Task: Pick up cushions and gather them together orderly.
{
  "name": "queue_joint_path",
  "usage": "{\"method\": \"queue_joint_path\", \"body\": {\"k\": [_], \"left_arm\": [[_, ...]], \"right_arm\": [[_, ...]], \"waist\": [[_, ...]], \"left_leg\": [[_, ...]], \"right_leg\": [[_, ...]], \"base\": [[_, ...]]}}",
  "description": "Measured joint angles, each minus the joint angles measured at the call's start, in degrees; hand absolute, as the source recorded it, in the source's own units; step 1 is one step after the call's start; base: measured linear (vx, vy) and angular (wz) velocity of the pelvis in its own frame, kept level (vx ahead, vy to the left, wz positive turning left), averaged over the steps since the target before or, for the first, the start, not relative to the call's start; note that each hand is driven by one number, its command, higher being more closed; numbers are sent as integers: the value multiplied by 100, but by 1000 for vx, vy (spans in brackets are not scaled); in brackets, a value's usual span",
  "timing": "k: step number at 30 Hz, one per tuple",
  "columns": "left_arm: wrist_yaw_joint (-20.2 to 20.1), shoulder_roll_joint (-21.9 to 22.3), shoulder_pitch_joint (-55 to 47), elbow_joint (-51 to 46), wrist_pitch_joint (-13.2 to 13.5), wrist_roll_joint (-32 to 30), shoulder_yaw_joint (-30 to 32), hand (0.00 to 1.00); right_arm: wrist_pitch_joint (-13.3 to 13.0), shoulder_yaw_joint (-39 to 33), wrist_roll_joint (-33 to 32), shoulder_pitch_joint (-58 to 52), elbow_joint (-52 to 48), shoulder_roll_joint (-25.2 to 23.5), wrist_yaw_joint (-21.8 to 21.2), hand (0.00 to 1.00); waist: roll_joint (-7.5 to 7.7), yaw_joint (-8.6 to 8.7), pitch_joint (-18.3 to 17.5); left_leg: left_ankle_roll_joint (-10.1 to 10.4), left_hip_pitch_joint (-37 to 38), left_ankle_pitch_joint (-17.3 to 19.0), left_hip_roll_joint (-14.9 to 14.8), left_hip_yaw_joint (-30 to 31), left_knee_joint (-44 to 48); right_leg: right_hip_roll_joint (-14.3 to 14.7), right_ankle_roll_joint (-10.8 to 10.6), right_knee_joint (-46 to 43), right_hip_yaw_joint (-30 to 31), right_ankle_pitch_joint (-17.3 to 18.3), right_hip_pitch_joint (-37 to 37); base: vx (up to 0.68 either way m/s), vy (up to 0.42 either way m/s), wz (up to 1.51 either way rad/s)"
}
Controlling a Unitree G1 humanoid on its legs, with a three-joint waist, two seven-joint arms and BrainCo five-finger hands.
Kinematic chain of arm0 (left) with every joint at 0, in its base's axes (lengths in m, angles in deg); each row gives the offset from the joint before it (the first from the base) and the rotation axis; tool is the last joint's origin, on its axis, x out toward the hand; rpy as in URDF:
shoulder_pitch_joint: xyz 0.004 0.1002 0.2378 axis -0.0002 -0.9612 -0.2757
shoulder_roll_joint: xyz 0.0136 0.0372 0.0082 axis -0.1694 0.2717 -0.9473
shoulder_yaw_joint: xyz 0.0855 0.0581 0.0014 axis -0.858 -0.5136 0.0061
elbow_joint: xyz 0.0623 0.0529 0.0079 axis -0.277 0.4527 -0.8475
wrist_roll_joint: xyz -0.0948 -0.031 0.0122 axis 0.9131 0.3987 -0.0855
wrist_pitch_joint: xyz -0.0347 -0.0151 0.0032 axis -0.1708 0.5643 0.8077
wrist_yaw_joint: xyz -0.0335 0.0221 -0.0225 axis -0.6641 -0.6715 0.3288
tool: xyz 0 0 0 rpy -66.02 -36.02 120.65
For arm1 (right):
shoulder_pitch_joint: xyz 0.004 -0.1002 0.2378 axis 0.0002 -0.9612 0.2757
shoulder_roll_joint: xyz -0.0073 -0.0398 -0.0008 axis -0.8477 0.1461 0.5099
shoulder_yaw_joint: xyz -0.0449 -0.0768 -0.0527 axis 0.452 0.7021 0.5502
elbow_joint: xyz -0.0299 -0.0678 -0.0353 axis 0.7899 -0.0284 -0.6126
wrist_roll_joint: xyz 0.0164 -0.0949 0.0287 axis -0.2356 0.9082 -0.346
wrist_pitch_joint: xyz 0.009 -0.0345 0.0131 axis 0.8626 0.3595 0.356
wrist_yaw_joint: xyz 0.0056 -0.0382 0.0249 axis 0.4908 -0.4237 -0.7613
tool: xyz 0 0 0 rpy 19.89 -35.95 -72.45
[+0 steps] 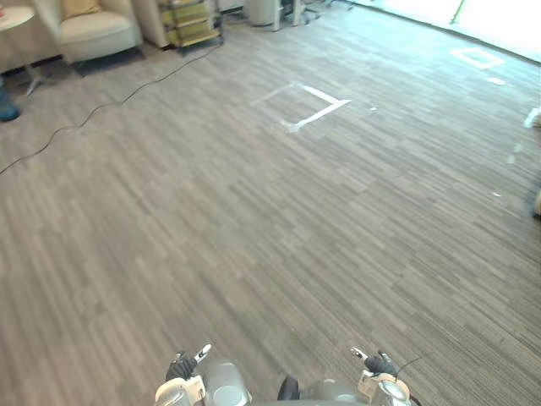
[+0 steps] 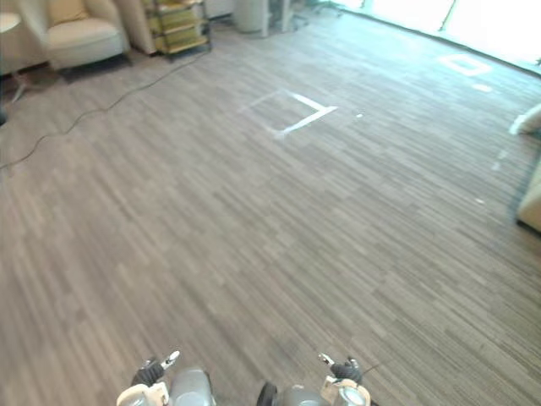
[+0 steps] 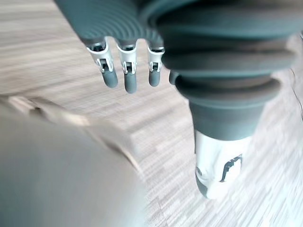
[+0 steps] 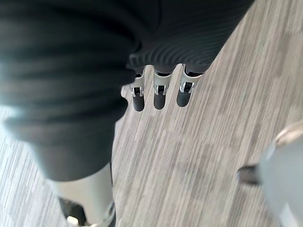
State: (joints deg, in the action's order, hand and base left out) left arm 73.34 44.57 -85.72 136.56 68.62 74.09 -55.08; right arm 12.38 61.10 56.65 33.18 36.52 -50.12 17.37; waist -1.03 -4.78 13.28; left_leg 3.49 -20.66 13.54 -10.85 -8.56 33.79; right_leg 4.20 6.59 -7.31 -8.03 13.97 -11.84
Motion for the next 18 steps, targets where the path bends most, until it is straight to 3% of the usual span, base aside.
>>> {"method": "queue_joint_path", "body": {"k": [1, 2, 3, 4, 5, 6, 7, 8, 9, 11, 12, 14, 15, 16, 18], "left_arm": [[11, 10, -29, 1, 8, 36, 12, 0], [17, 32, -158, 8, 16, 44, -17, 0], [16, 59, -280, 31, 19, 67, 2, 0], [26, 15, -394, 40, 16, 97, 20, 0], [38, -80, -521, 37, 10, 95, 67, 0], [60, -155, -519, 54, -2, 91, 72, 0], [95, -225, -453, 93, -11, 90, 20, 0], [106, -258, -426, 122, -16, 89, -31, 0], [122, -311, -395, 146, -48, 78, -140, 0], [145, -373, -225, 170, -75, 14, -294, 0], [143, -376, -146, 162, -69, 14, -351, 0], [138, -373, 40, 178, -71, 11, -474, 0], [131, -330, 109, 190, -71, -21, -598, 0], [128, -237, 173, 235, -70, -74, -723, 0], [125, -149, 243, 293, -71, -167, -826, 0]], "right_arm": [[-4, 13, -16, -1, 23, -9, 4, 0], [-1, 31, -31, -8, 103, 0, 34, 0], [5, 43, -30, -39, 108, -30, 48, 0], [5, 49, -27, -74, 107, -100, 49, 0], [21, 182, -13, -191, 147, -139, 44, 0], [26, 234, -5, -206, 157, -166, 32, 0], [12, 226, 31, -226, 128, -169, 41, 0], [1, 209, 37, -232, 126, -169, 46, 0], [-4, 194, 99, -281, 134, -132, 29, 0], [-102, 179, 194, -312, -2, -130, 18, 0], [-115, 180, 195, -347, -120, -132, 13, 0], [-165, 168, 198, -326, -236, -137, -17, 0], [-159, 139, 199, -277, -291, -93, -15, 0], [-144, 126, 200, -269, -312, -48, -16, 0], [-137, 109, 202, -251, -308, 19, -17, 0]], "waist": [[-2, -18, 1], [4, -85, -27], [55, -181, -77], [119, -221, -203], [366, -268, -357], [495, -283, -423], [586, -286, -411], [598, -275, -380], [541, -151, -333], [499, -23, -313], [479, 0, -321], [459, 87, -327], [431, 157, -310], [379, 174, -316], [320, 228, -319]], "left_leg": [[33, -32, -96, 66, -3, -327], [152, -26, -361, 187, -15, -1267], [75, -21, -814, 217, 3, -1238], [20, -70, -923, 270, -30, -1010], [-106, -125, -837, 279, -206, -626], [-205, -89, -583, 300, -369, -463], [-259, 190, -314, 337, -564, -416], [-299, 408, -200, 365, -640, -445], [-352, 866, -11, 464, -709, -532], [-383, 1786, 295, 555, -834, -903], [-354, 2098, 345, 556, -878, -1125], [-260, 2584, 462, 554, -993, -1563], [-195, 2902, 478, 554, -1102, -1829], [-117, 3222, 517, 555, -1246, -2110], [27, 3585, 599, 550, -1317, -2342]], "right_leg": [[-35, -46, 23, 98, 60, -57], [-110, -172, 85, 390, 299, -293], [-199, -240, 63, 729, 538, -459], [-289, -226, 12, 925, 651, -479], [-462, -343, -332, 1134, 700, -371], [-576, -430, -917, 1167, 687, -148], [-739, -833, -2133, 1080, 459, 341], [-833, -1233, -2867, 1009, 184, 617], [-1092, -1550, -4230, 728, -193, 1112], [-1364, -1187, -5335, 87, -98, 1690], [-1395, -1026, -5294, -224, 7, 1959], [-1491, -857, -4658, -936, 144, 2602], [-1499, -817, -3854, -1407, 123, 2902], [-1411, -771, -2873, -1791, -55, 3048], [-1232, -677, -1846, -1996, -394, 3202]], "base": [[589, 283, -121], [606, 340, -127], [624, 372, -141], [825, 447, -141], [728, 362, -103], [865, 408, -102], [547, 284, -68], [629, 350, -56], [593, 299, -27], [697, 241, -15], [622, 131, -14], [496, 66, -12], [556, 50, -27], [582, 45, -29], [689, 3, -12]]}}
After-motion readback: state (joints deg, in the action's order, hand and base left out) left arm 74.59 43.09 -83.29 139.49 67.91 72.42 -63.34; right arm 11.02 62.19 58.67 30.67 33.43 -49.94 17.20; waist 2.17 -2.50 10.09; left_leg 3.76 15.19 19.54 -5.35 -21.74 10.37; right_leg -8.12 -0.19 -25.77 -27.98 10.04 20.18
